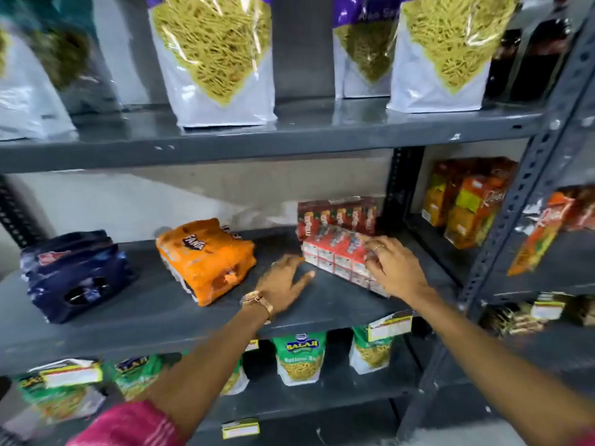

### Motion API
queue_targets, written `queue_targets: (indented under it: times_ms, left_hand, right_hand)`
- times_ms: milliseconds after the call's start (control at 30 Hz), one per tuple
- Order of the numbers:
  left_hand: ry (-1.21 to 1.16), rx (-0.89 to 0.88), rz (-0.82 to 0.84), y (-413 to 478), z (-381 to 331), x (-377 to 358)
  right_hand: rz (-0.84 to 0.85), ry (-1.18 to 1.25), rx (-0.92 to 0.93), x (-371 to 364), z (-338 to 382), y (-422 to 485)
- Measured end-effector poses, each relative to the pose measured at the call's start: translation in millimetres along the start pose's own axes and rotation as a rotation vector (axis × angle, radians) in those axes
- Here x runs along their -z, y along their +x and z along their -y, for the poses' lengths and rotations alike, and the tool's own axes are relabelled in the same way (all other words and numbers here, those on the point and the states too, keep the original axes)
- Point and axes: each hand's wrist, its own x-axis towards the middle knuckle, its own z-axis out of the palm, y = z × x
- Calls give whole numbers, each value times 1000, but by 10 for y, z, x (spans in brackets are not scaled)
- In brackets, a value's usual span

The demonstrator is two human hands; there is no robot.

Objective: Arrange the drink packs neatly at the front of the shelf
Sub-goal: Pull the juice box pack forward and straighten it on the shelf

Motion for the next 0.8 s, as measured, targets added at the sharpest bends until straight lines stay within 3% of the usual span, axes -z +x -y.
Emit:
queue_targets:
  times_ms: [133, 267, 367, 533, 800]
  left_hand:
    - [-425, 454, 10, 357, -59, -290]
    - [-624, 581, -107, 763, -193, -353]
    - [-833, 600, -135, 992, -312, -379]
    - [-860, 625, -141, 1188, -339, -390]
    - [-1093, 508, -485, 677, -89, -773]
  right_hand:
    - [132, 280, -590, -226, -450, 32]
    - [78, 922, -801, -362, -620, 113]
    - [25, 1045, -729, -551, -702, 144]
    - [-10, 1118, -503, -631, -818, 156]
    - [-172, 860, -196, -570, -825, 68]
